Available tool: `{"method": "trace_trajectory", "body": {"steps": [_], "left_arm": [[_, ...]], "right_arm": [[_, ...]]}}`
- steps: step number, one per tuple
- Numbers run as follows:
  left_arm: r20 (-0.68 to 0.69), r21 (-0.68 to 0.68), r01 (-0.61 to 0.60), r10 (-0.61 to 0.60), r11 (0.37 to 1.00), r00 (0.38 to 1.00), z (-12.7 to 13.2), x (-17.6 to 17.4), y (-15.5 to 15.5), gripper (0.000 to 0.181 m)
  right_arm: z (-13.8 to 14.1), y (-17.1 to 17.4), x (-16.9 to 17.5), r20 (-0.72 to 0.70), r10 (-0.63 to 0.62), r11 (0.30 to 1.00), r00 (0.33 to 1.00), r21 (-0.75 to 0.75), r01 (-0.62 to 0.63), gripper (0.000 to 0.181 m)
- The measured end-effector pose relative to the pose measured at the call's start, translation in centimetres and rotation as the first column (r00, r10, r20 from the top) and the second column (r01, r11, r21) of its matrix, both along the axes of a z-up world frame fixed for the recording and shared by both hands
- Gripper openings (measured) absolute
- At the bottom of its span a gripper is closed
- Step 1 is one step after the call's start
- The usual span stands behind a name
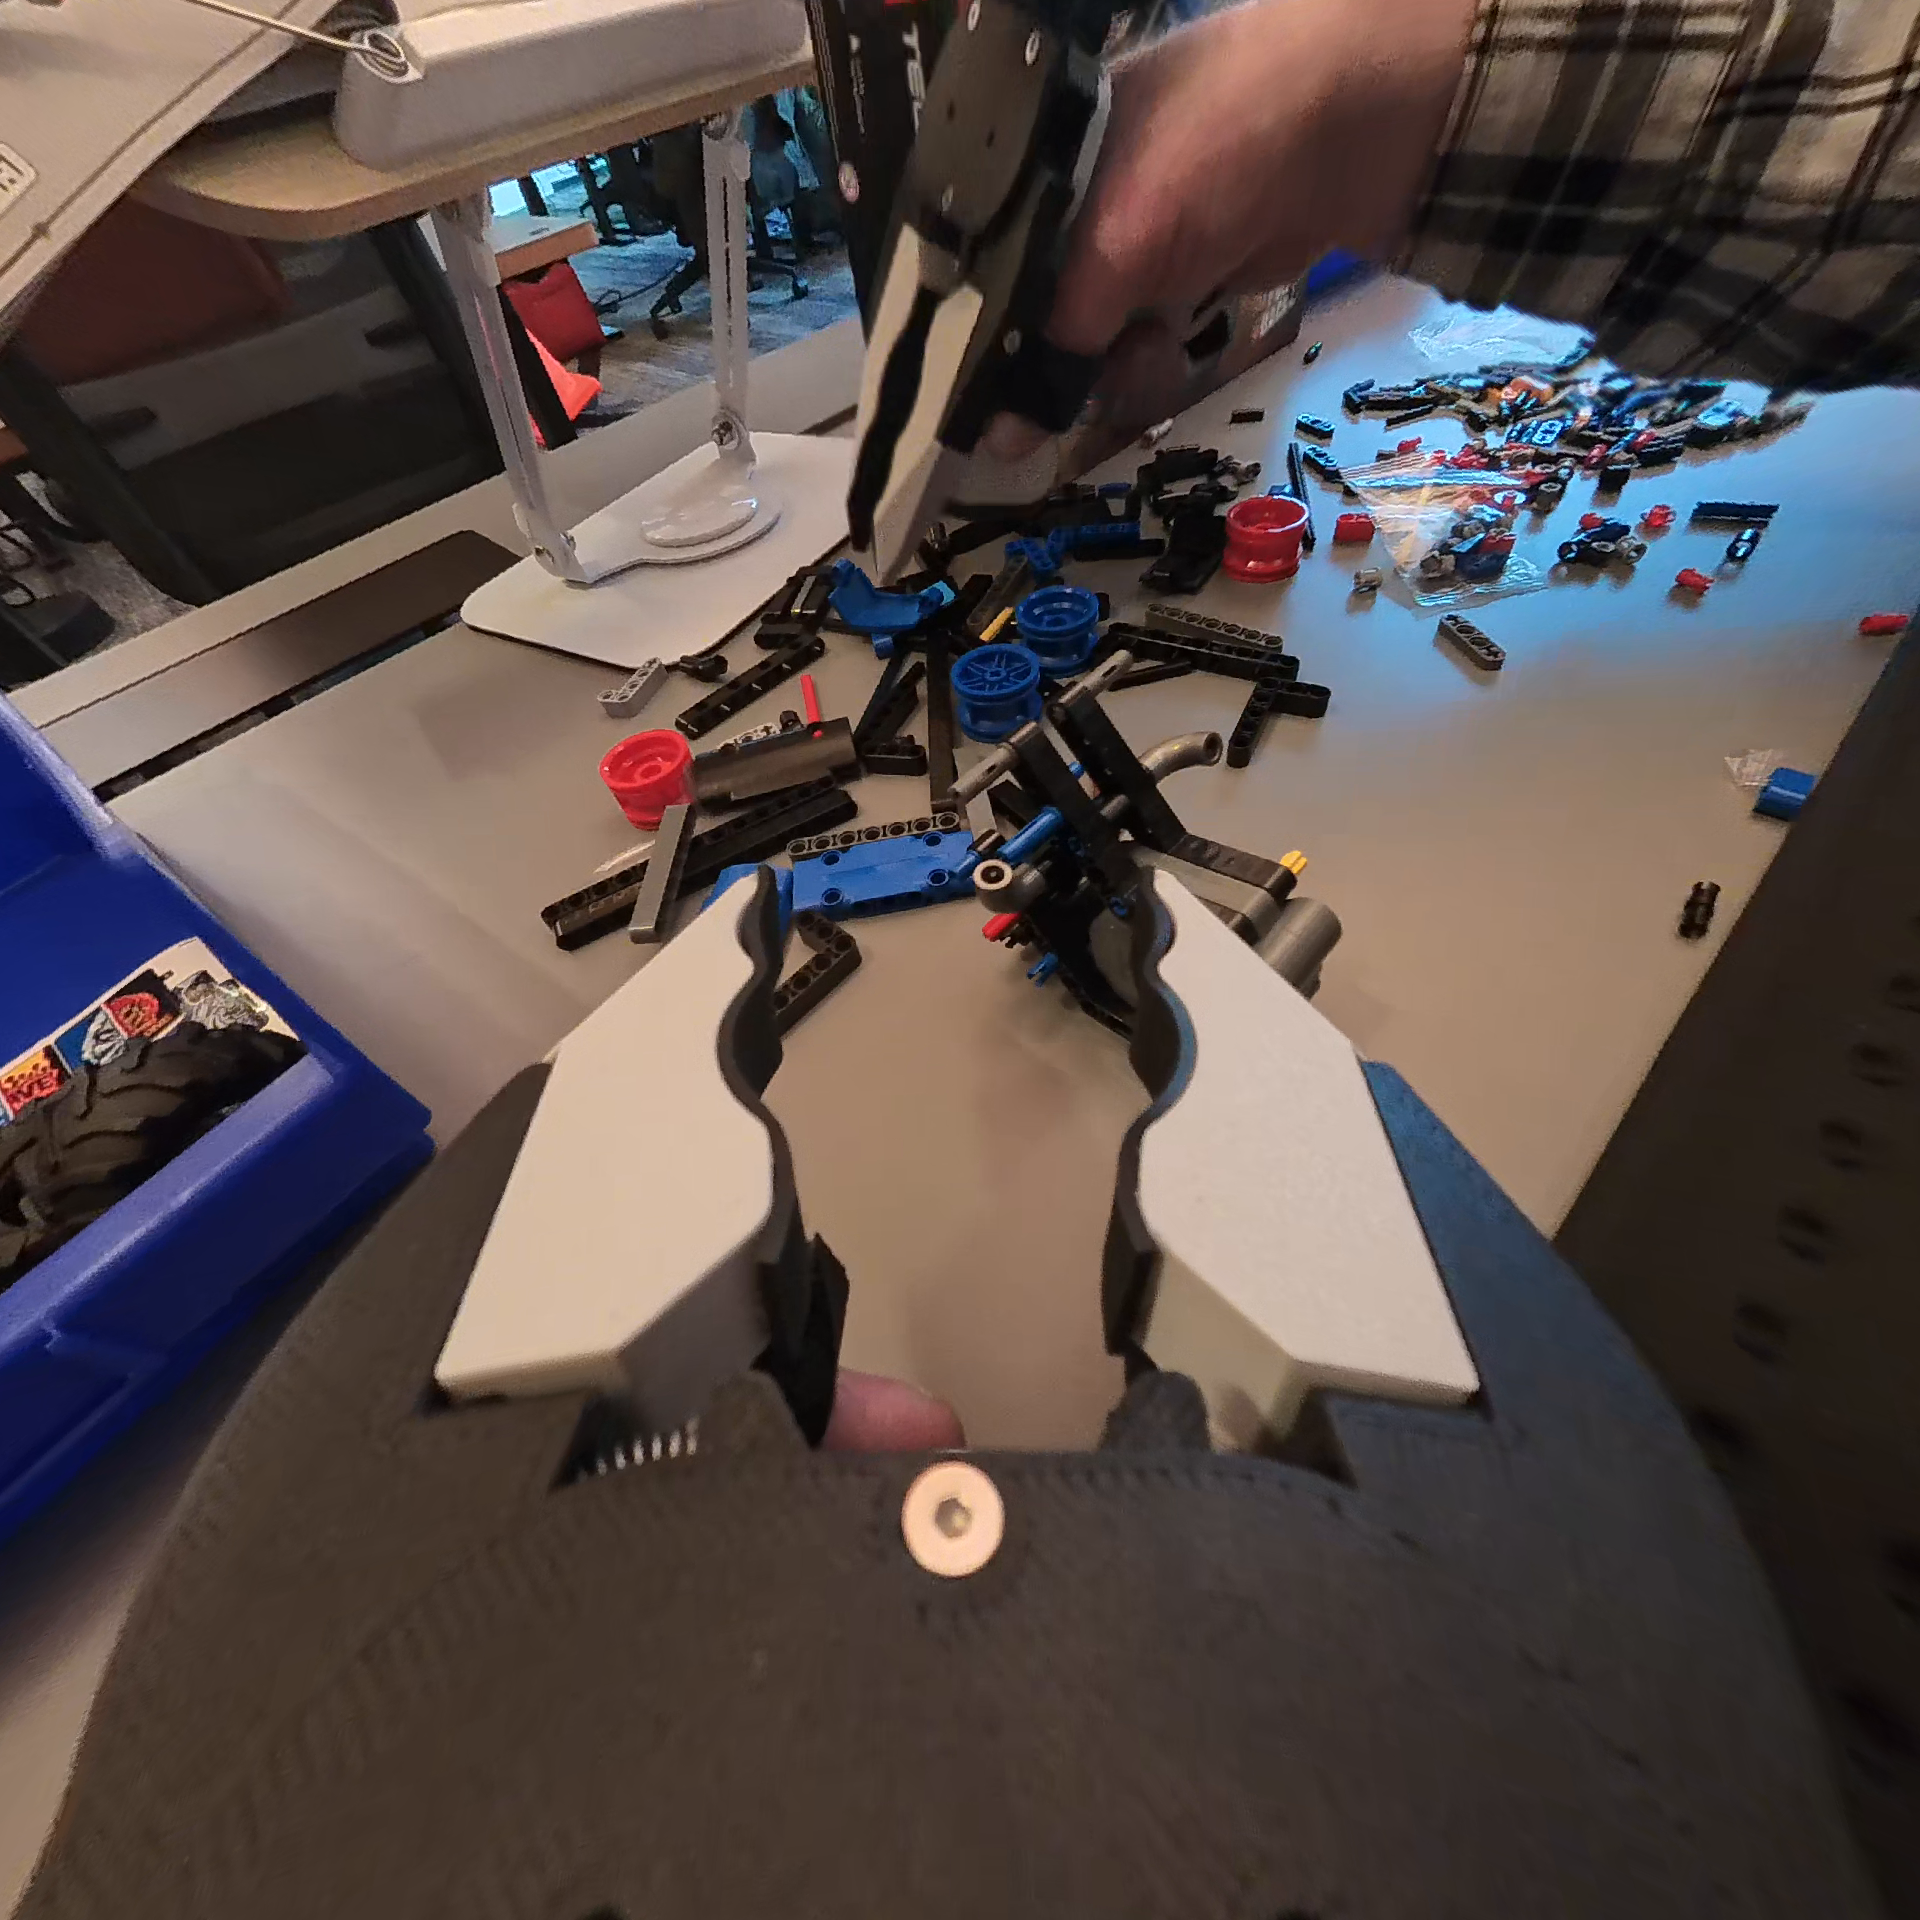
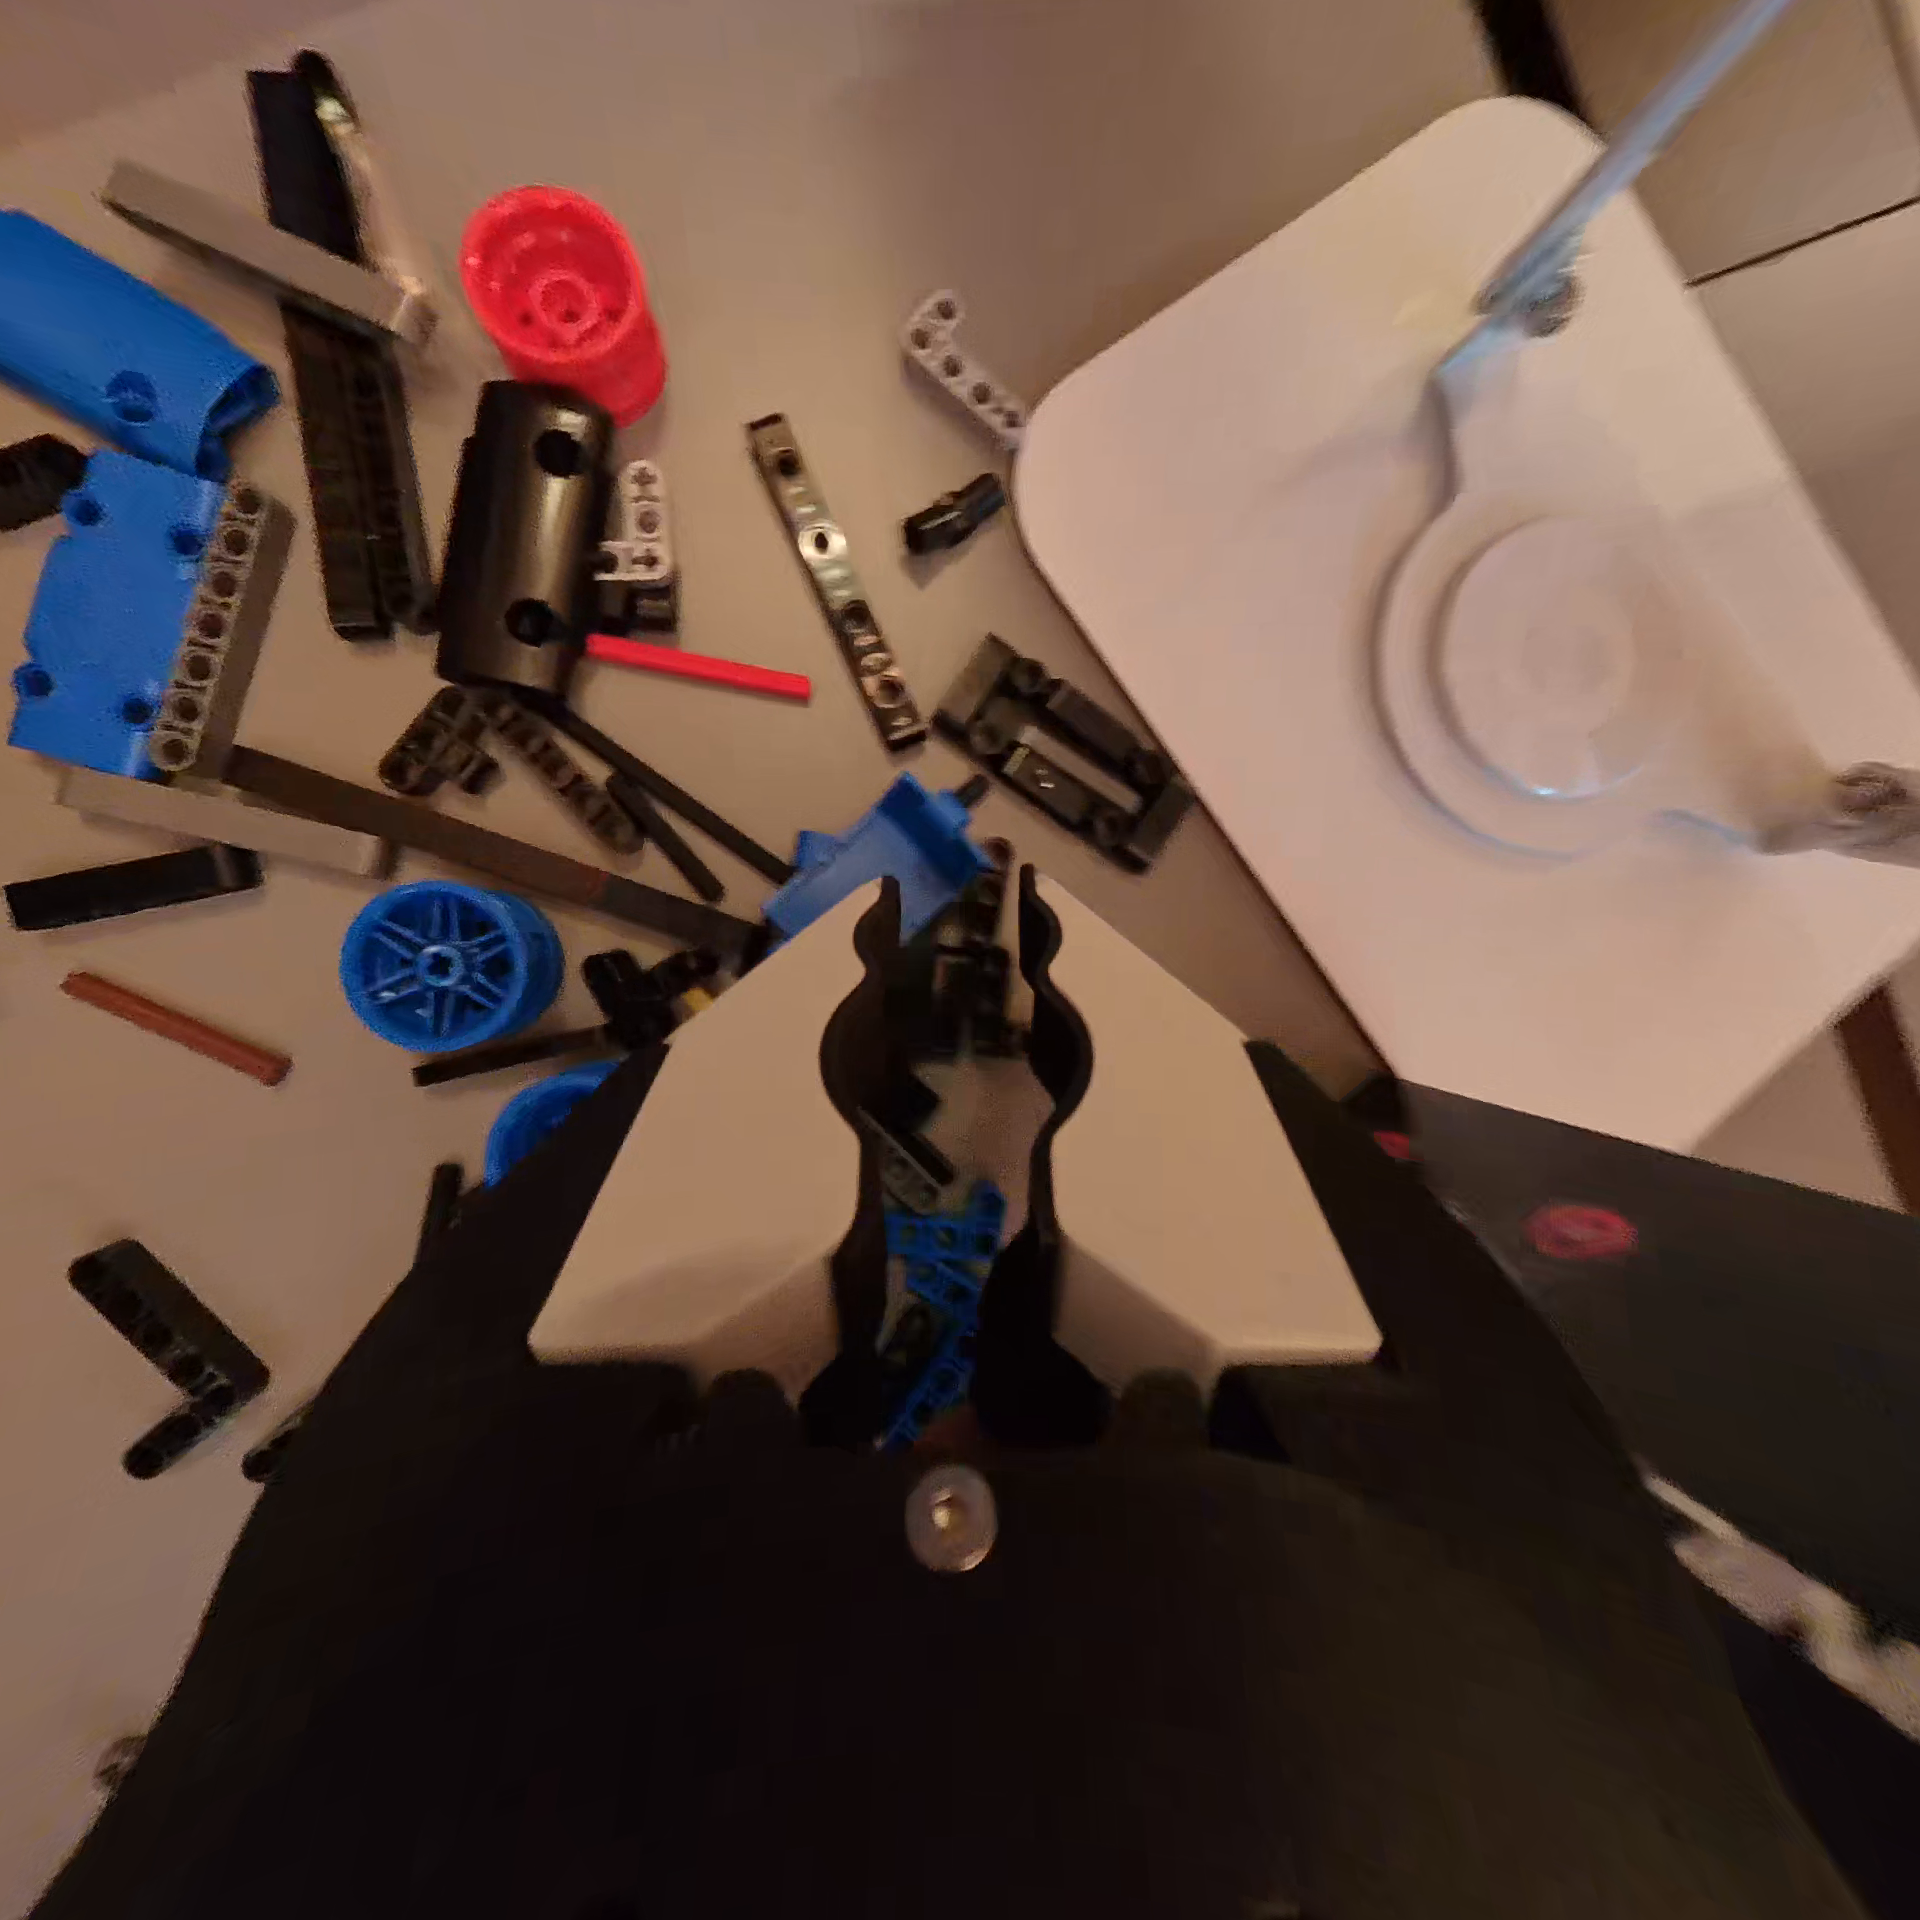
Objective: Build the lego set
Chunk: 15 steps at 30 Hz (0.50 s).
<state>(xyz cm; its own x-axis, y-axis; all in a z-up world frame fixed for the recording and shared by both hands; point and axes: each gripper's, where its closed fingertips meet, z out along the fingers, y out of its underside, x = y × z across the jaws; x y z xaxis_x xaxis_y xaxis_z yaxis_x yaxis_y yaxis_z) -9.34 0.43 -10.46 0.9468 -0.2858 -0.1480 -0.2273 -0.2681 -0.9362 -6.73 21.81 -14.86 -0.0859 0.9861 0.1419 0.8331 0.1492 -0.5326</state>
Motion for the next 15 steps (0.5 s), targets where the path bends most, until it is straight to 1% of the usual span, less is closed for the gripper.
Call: {"method": "trace_trajectory", "body": {"steps": [3, 5, 6, 7, 12, 15], "left_arm": [[0.003, 0.001, -0.001, 0.001, 1.0, 1.0, 0.0, 0.0, 0.0, 0.066], [0.004, -0.001, -0.001, 0.001, 1.0, 1.0, 0.0, 0.0, 0.0, 0.066], [0.004, -0.001, -0.001, 0.001, 1.0, 1.0, 0.0, 0.0, 0.0, 0.066], [0.004, 0.0, -0.001, 0.001, 1.0, 1.0, 0.0, 0.0, 0.0, 0.066], [0.008, -0.002, -0.001, 0.001, 1.0, 1.0, 0.0, 0.0, 0.0, 0.066], [0.0, -0.012, 0.004, -0.004, 1.0, 1.0, -0.2, 0.1, 0.1, 0.066]], "right_arm": [[-0.9, -2.2, -0.6, -0.017, 0.062, 0.995, 0.998, -0.081, -0.063, 0.022], [-0.1, -3.9, -1.0, -0.066, 0.127, 0.981, 0.99, -0.14, -0.135, 0.02], [0.6, -4.4, -1.1, -0.098, 0.14, 0.974, 0.985, -0.167, -0.155, 0.019], [1.4, -4.3, -1.0, -0.119, 0.13, 0.972, 0.984, -0.182, -0.15, 0.019], [5.1, -0.3, 0.7, -0.177, 0.008, 0.993, 0.984, -0.117, -0.029, 0.02], [6.0, 0.4, 1.5, -0.173, 0.012, 0.998, 0.985, -0.059, -0.023, 0.022]]}}
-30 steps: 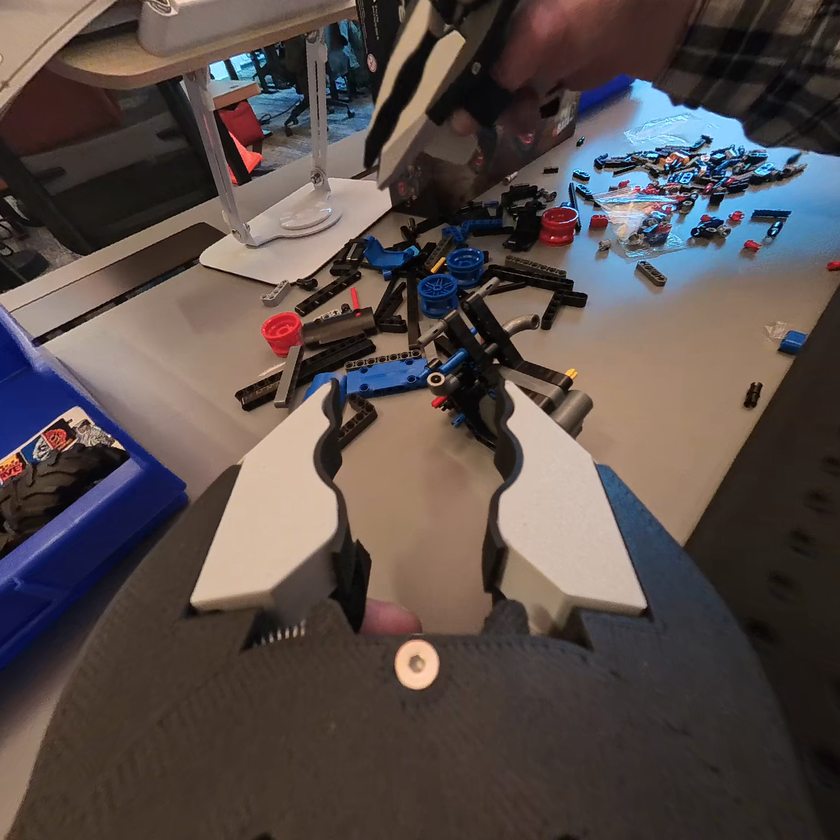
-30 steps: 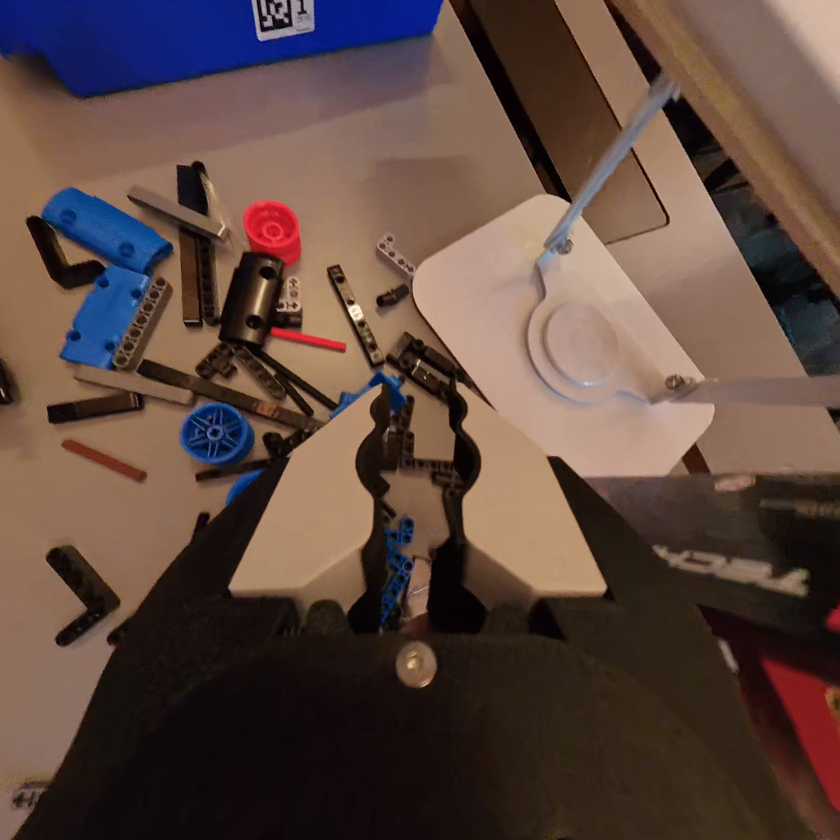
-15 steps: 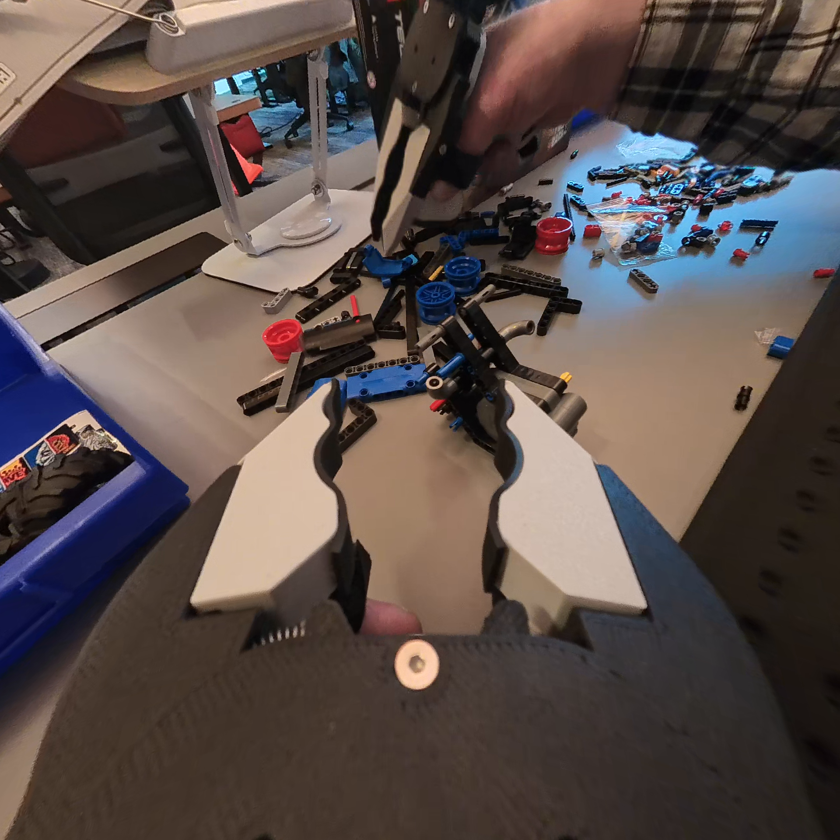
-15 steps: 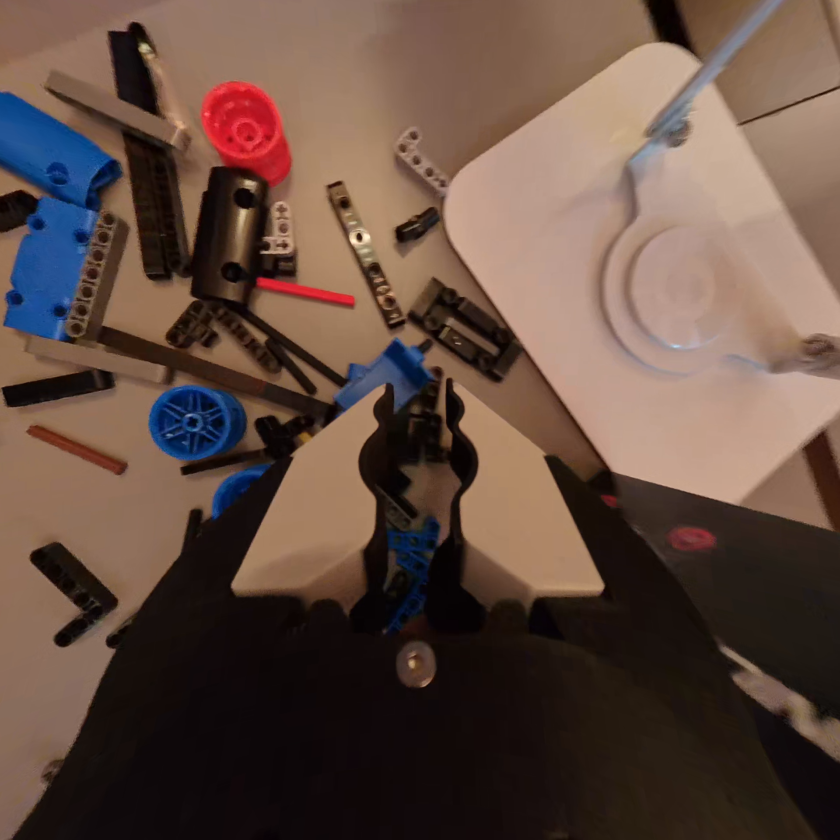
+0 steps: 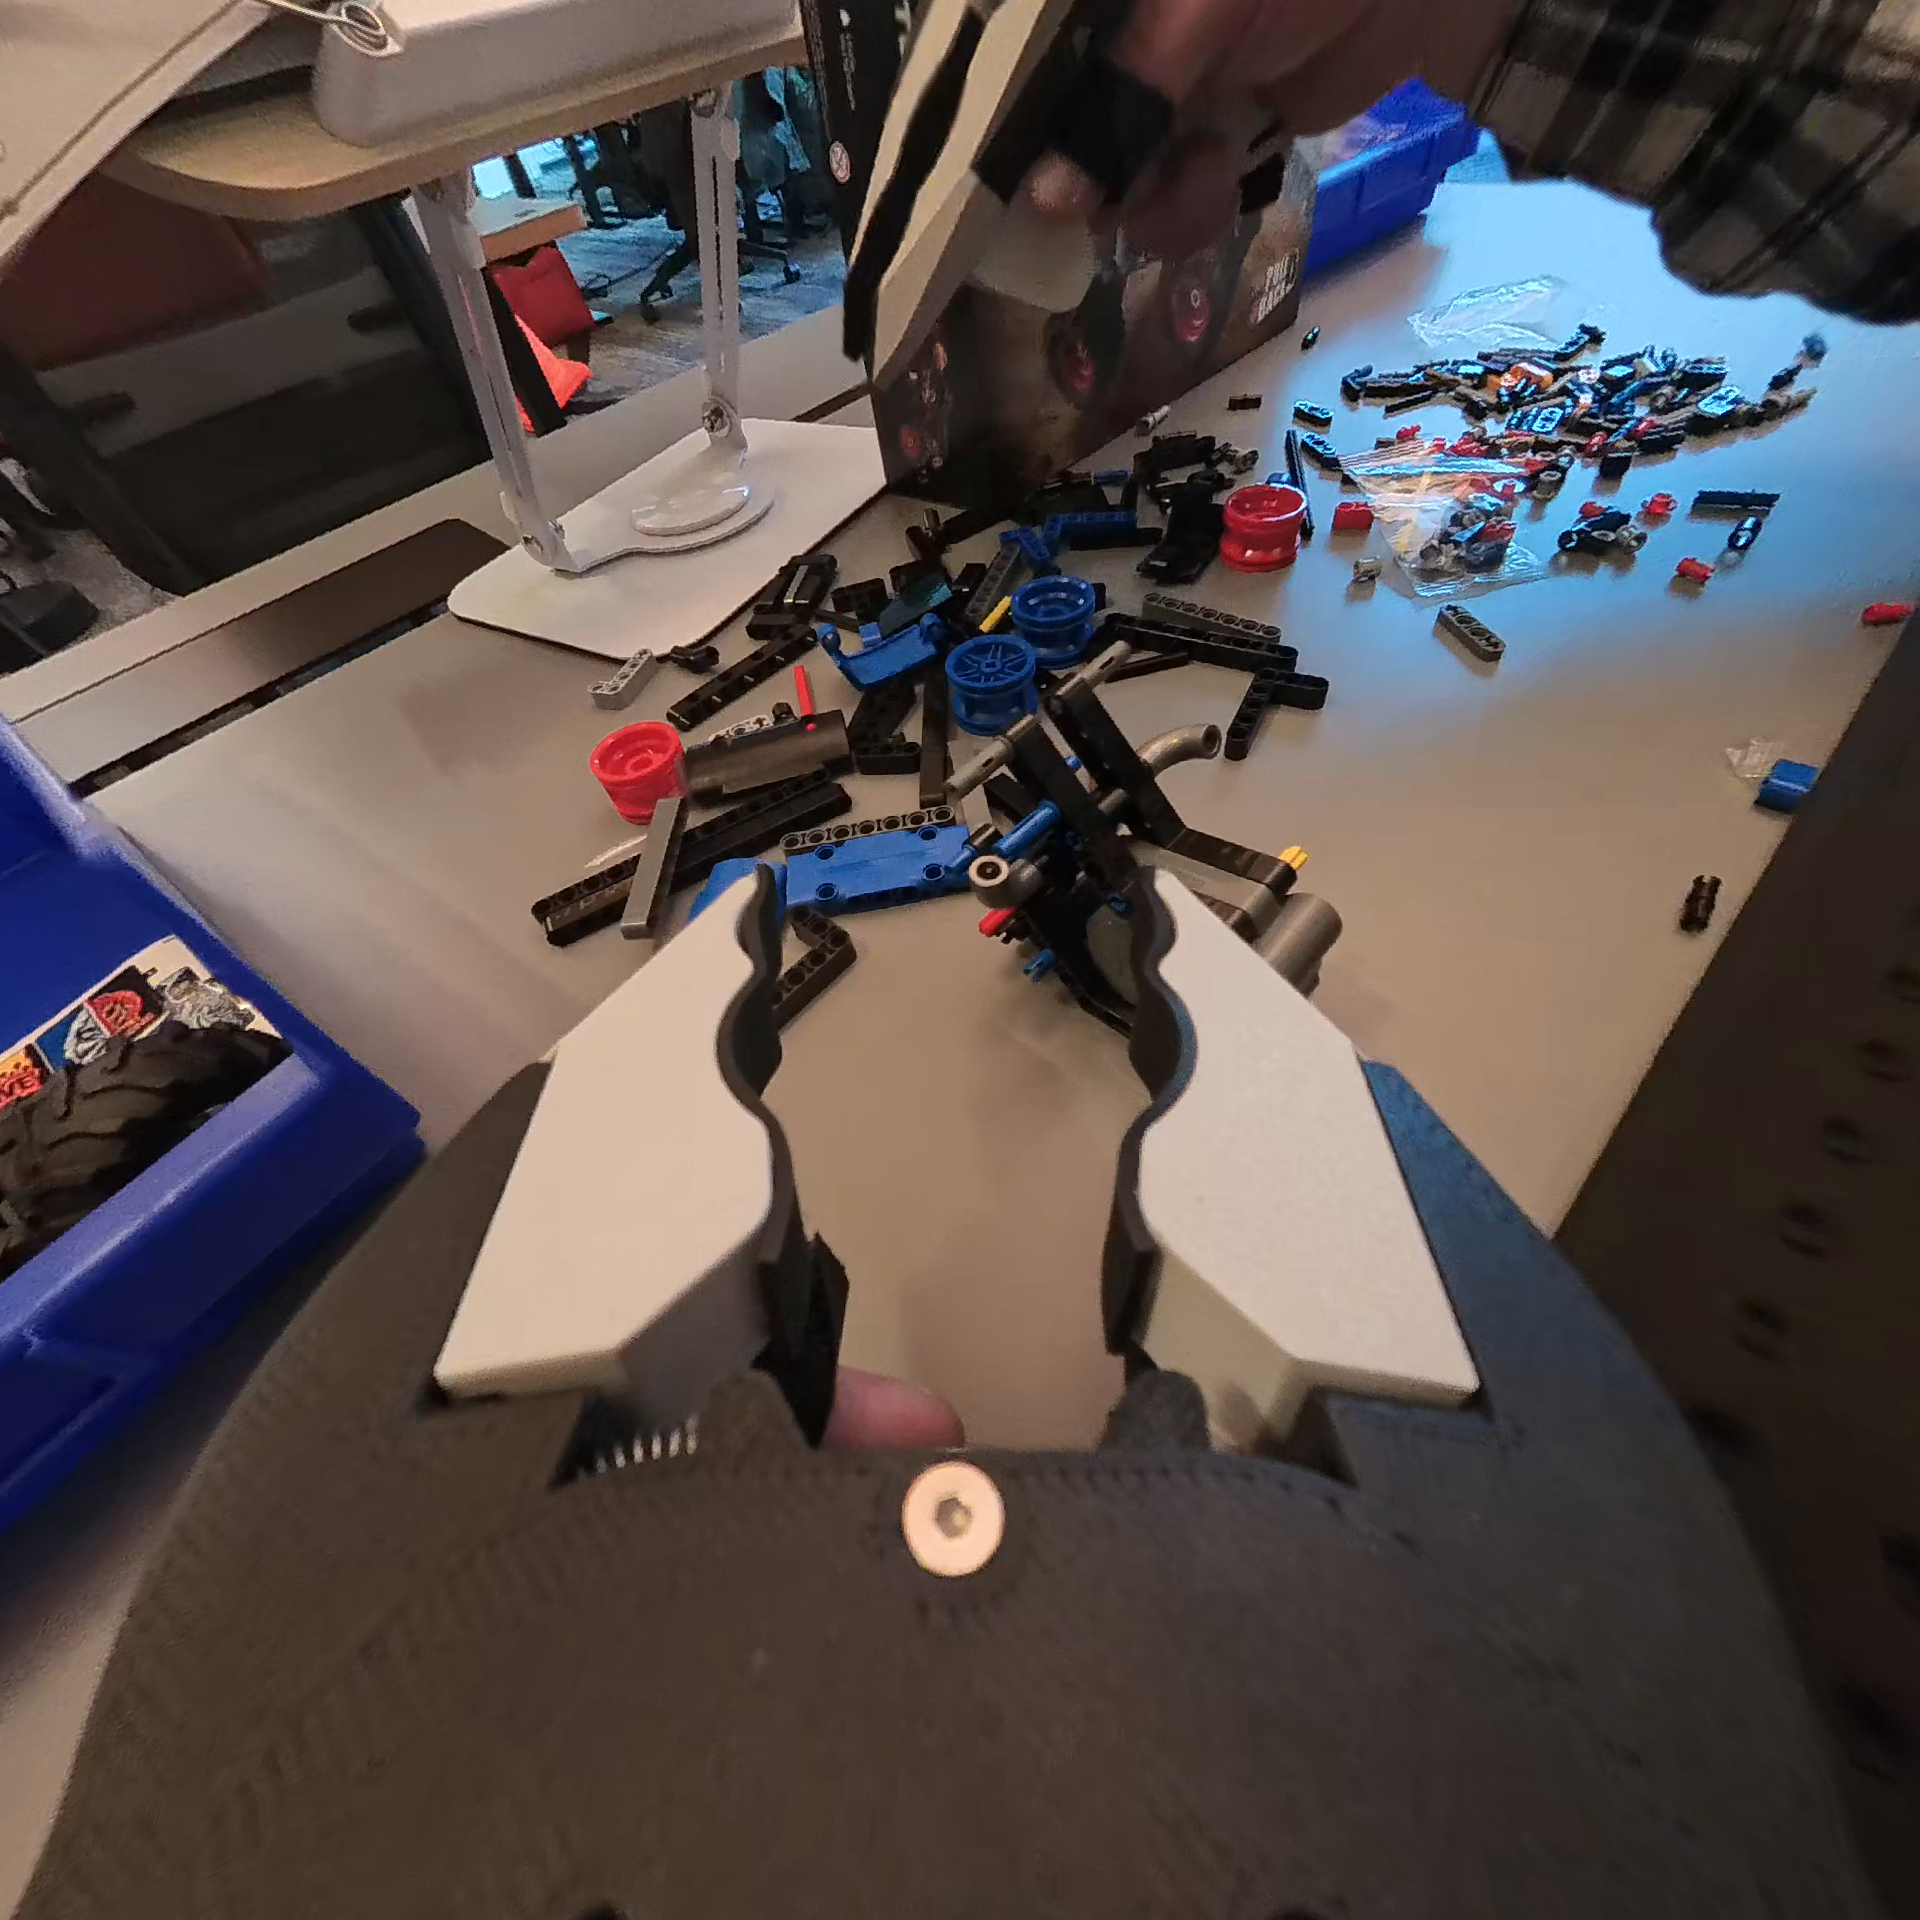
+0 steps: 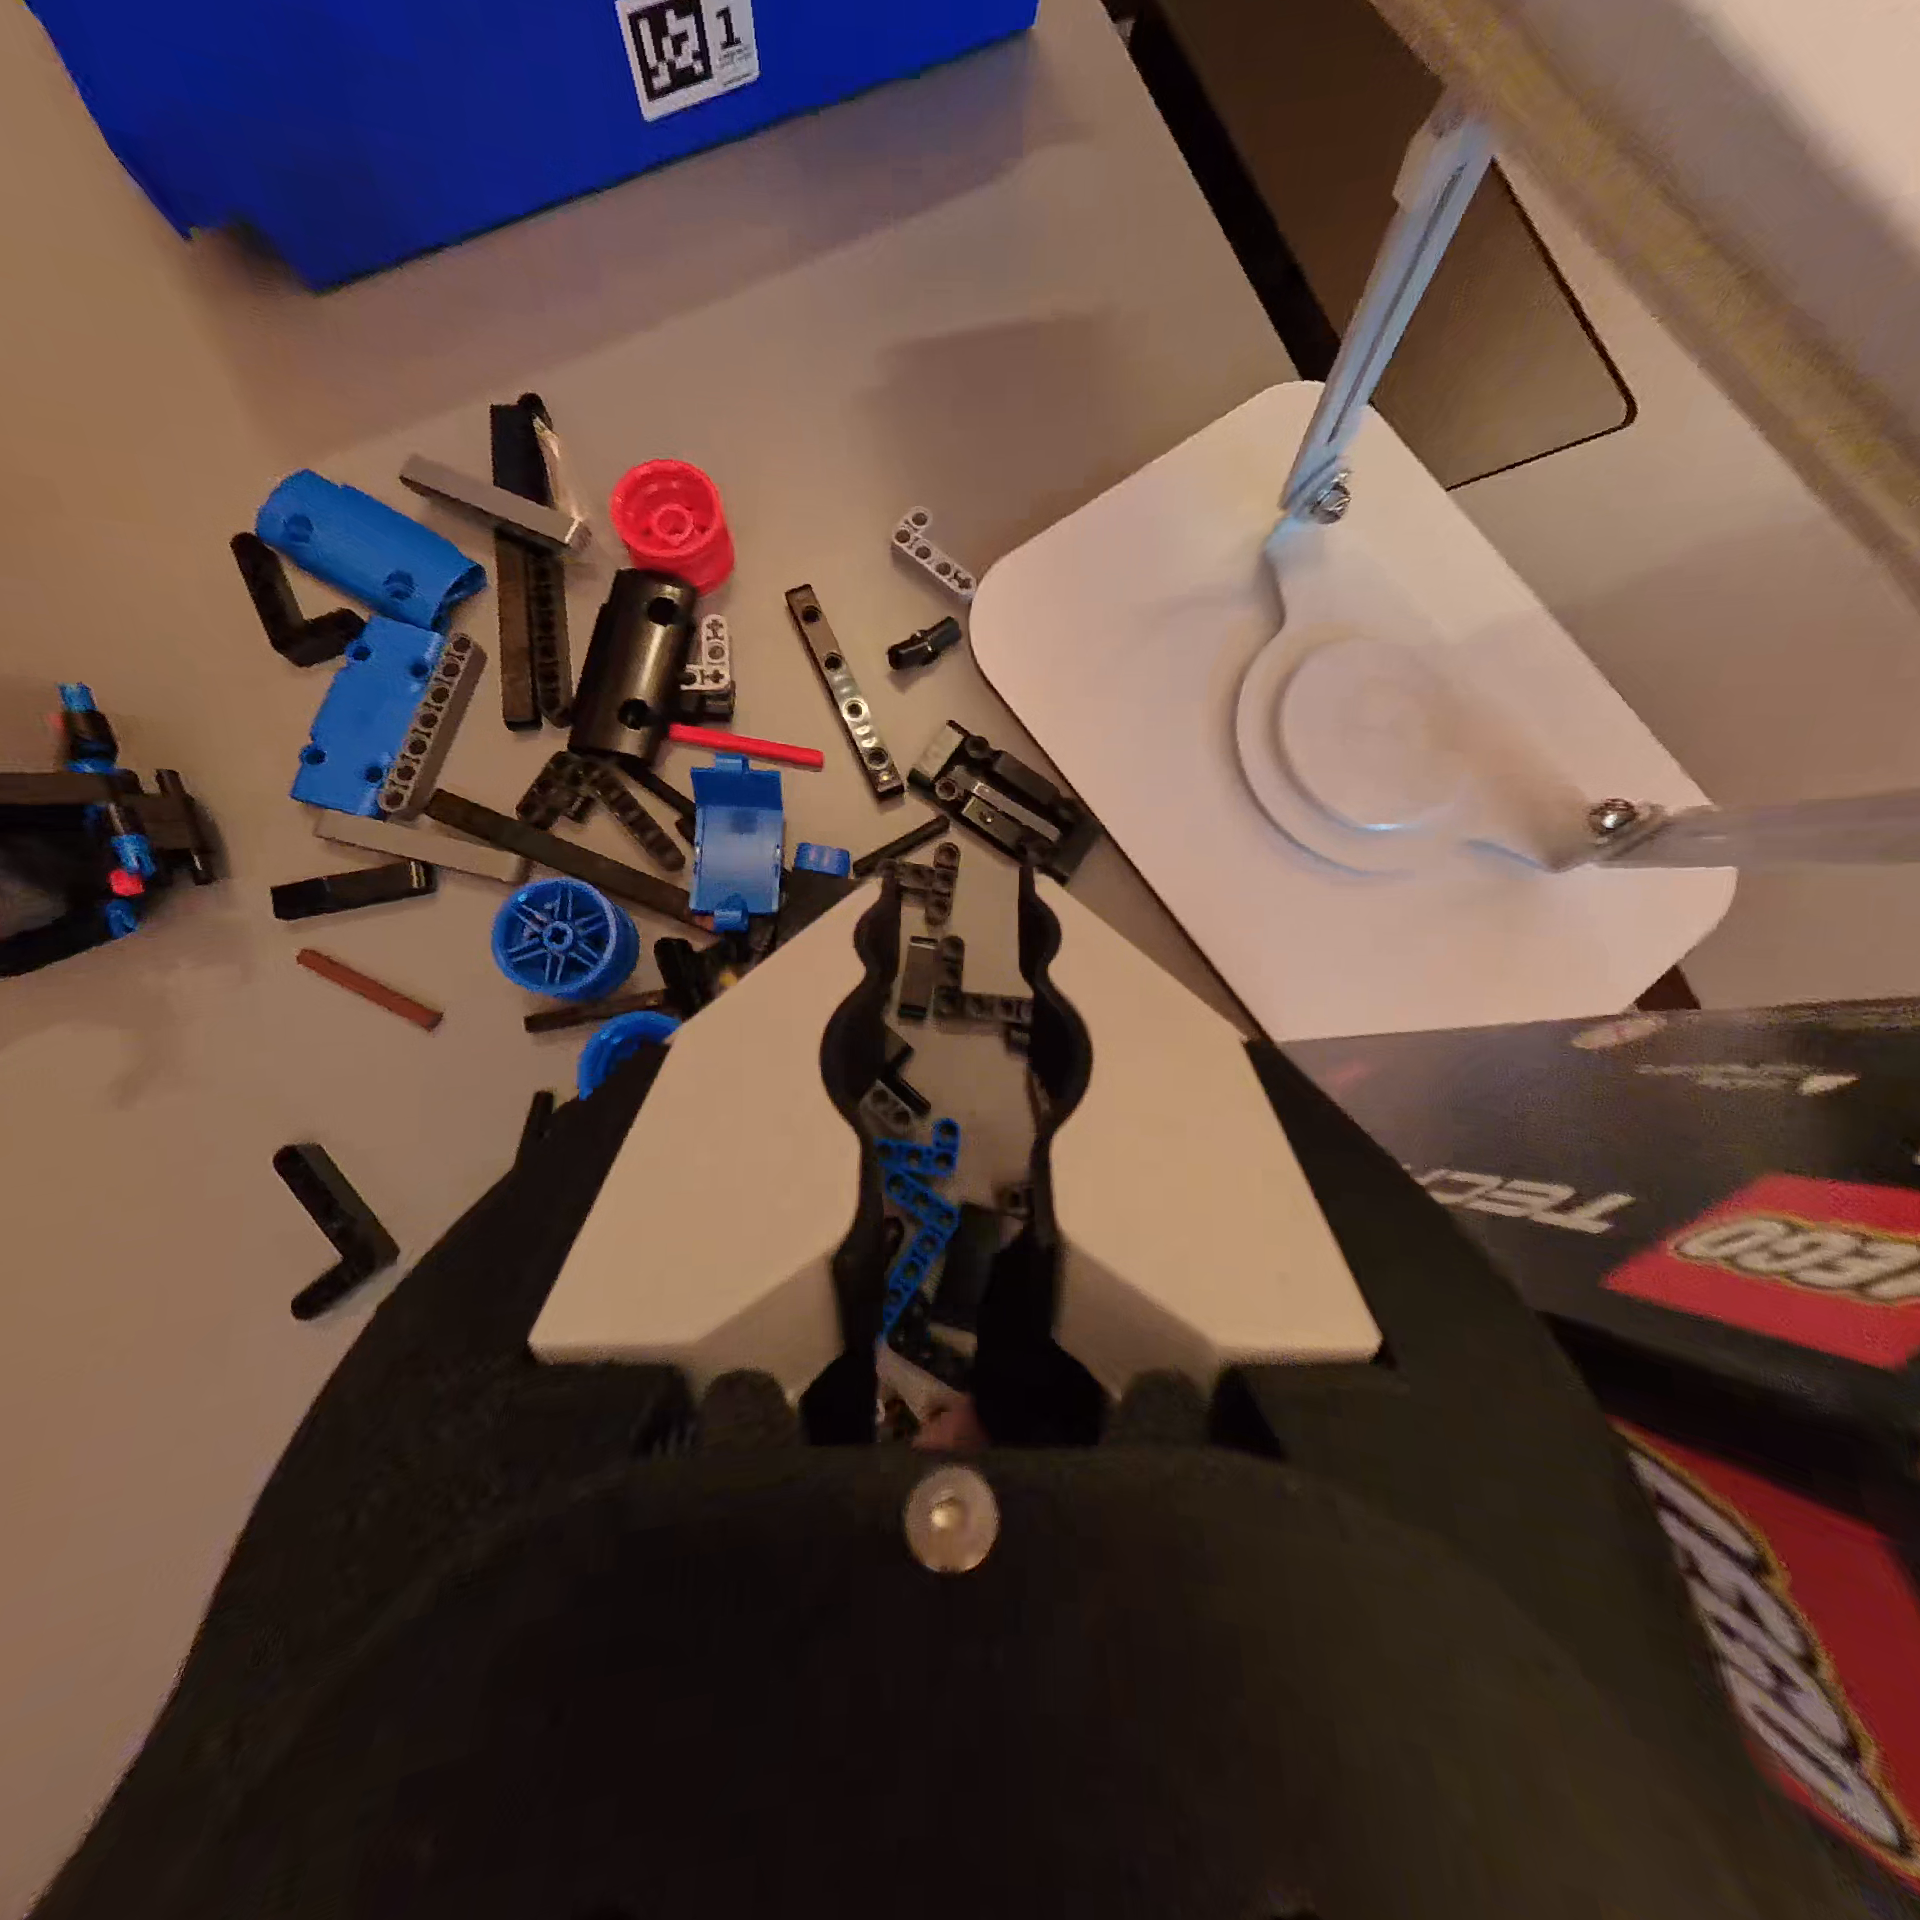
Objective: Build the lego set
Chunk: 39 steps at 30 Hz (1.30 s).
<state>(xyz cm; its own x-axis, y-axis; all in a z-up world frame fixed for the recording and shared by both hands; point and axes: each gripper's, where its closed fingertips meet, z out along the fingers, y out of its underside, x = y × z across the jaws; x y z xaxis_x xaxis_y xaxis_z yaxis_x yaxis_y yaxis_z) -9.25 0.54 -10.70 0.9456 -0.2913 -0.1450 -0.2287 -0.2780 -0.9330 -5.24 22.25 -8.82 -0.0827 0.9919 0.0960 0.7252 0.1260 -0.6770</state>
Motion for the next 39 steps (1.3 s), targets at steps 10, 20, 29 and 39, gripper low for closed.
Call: {"method": "trace_trajectory", "body": {"steps": [10, 20, 29, 39], "left_arm": [[0.008, 0.01, -0.01, 0.01, 1.0, 1.0, 0.2, -0.2, 0.0, 0.066], [0.022, 0.021, -0.012, 0.011, 1.0, 1.0, 0.5, -0.3, -0.1, 0.066], [0.019, 0.017, -0.009, 0.009, 1.0, 1.0, 0.4, -0.3, -0.1, 0.066], [0.017, 0.012, -0.012, 0.012, 1.0, 1.0, 0.3, -0.3, -0.1, 0.066]], "right_arm": [[-2.5, -4.9, -2.9, 0.067, 0.162, 0.986, 0.985, 0.029, -0.164, 0.025], [-6.7, -8.5, -3.4, 0.232, 0.364, 0.93, 0.902, -0.031, -0.367, 0.02], [-5.7, -6.3, -1.8, 0.261, 0.303, 0.947, 0.916, 0.023, -0.32, 0.019], [-6.6, -4.6, -1.4, 0.279, 0.217, 0.971, 0.935, 0.031, -0.235, 0.034]]}}
